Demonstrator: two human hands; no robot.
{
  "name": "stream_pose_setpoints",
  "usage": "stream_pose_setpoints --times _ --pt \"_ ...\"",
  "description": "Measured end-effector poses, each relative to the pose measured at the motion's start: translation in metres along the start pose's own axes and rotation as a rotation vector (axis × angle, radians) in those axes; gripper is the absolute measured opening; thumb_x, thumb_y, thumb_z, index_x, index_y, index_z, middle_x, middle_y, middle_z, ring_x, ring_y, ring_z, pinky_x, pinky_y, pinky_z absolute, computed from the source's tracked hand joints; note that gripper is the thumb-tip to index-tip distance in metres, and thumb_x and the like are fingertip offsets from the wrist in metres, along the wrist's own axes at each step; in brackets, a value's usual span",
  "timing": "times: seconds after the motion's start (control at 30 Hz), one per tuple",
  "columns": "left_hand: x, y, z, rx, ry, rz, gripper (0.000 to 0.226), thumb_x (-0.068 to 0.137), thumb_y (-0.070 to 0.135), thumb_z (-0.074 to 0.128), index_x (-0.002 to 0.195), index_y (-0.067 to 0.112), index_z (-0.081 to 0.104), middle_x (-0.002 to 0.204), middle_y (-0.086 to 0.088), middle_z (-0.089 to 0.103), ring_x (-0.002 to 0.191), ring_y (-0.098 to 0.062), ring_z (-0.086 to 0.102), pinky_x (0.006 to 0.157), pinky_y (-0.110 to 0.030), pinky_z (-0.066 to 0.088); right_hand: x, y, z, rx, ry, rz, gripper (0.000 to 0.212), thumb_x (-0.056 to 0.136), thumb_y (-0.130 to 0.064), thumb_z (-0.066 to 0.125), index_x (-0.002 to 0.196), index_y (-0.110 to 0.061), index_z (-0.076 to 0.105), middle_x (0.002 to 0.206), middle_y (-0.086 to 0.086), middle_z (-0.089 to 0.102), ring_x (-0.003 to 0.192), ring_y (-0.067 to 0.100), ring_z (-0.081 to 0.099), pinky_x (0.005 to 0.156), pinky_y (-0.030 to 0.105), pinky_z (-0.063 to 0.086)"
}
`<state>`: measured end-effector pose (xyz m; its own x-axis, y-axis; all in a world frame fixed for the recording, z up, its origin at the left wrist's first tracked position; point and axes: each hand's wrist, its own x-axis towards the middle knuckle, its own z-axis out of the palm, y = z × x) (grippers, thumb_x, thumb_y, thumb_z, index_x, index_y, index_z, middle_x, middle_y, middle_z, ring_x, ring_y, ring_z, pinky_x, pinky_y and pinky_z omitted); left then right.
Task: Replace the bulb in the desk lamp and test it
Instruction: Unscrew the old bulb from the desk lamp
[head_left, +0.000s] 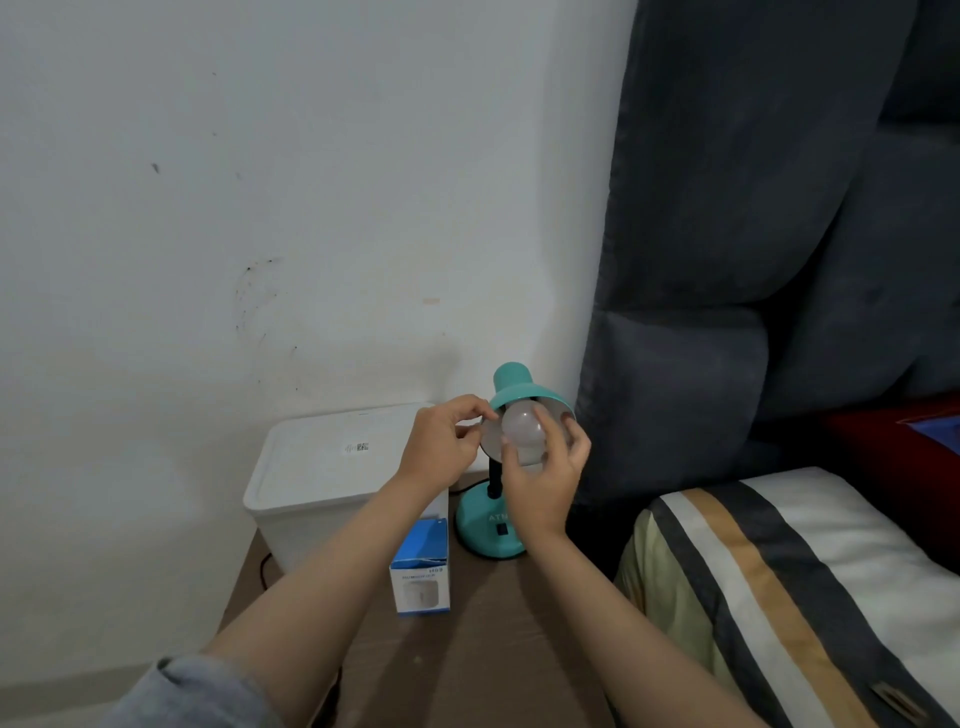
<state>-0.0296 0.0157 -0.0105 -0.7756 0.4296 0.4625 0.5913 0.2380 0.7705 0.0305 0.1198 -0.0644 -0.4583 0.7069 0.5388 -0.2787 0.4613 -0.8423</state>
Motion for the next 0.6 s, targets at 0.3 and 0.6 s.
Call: stream_pose_setpoints --times 0.3,0.6 --pt "-0.002 0.003 -0.001 0.011 0.011 -0.013 0.047 0.079 -0.009 0.056 0.074 0.037 0.061 0.086 0.01 0.067 0.077 -0.027 0.069 0.075 -0.041 0.054 0.005 -0.007 0.003 0.018 -0.049 0.02 0.046 0.077 0.002 0.068 0.117 -0.02 0.063 0.129 0.008 0.044 0.122 0.021 0.047 0.101 0.03 0.045" --pt "-0.003 0.001 0.002 0.036 0.027 0.017 0.034 0.079 -0.006 0.056 0.078 0.027 0.066 0.085 0.013 0.067 0.077 -0.032 0.067 0.072 -0.044 0.057 0.004 -0.013 0.002 0.074 0.002 0.184 0.052 0.083 -0.019 0.071 0.13 -0.012 0.05 0.124 0.011 0.047 0.09 -0.015 0.053 0.07 -0.004 0.039"
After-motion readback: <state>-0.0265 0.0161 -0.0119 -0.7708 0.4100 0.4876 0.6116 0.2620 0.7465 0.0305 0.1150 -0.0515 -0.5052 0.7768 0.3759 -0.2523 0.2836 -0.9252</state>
